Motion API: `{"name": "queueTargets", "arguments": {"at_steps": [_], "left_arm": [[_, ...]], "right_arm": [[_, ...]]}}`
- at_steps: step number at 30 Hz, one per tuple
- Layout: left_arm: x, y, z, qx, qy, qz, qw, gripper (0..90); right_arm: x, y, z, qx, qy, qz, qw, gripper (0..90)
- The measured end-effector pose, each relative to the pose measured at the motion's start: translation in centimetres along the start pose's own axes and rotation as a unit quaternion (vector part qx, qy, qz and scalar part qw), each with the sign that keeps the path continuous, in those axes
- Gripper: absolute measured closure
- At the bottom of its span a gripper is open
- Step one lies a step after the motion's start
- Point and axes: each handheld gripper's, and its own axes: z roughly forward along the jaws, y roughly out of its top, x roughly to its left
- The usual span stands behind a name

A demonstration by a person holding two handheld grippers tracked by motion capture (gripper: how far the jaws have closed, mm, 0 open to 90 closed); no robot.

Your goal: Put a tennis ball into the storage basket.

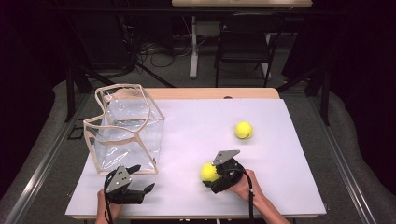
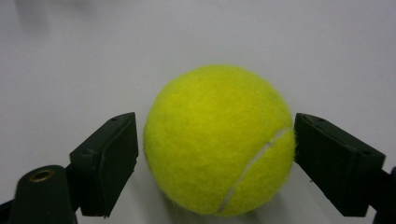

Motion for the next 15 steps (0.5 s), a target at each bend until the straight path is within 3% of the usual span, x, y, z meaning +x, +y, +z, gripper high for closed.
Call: {"name": "queueTargets", "arguments": {"at_steps": [8, 15], "left_arm": [[-0.01, -0.04, -0.02, 0.001, 0.0, 0.0, 1.0, 16.0], [-0.08, -0.08, -0.15, -0.002, 0.0, 0.0, 1.0, 16.0]], "right_arm": [[0.05, -0.07, 0.27, 0.009, -0.005, -0.003, 0.9999, 24.3], [0.23, -0.01, 0.13, 0.008, -0.011, -0.015, 0.9998, 25.7]]}}
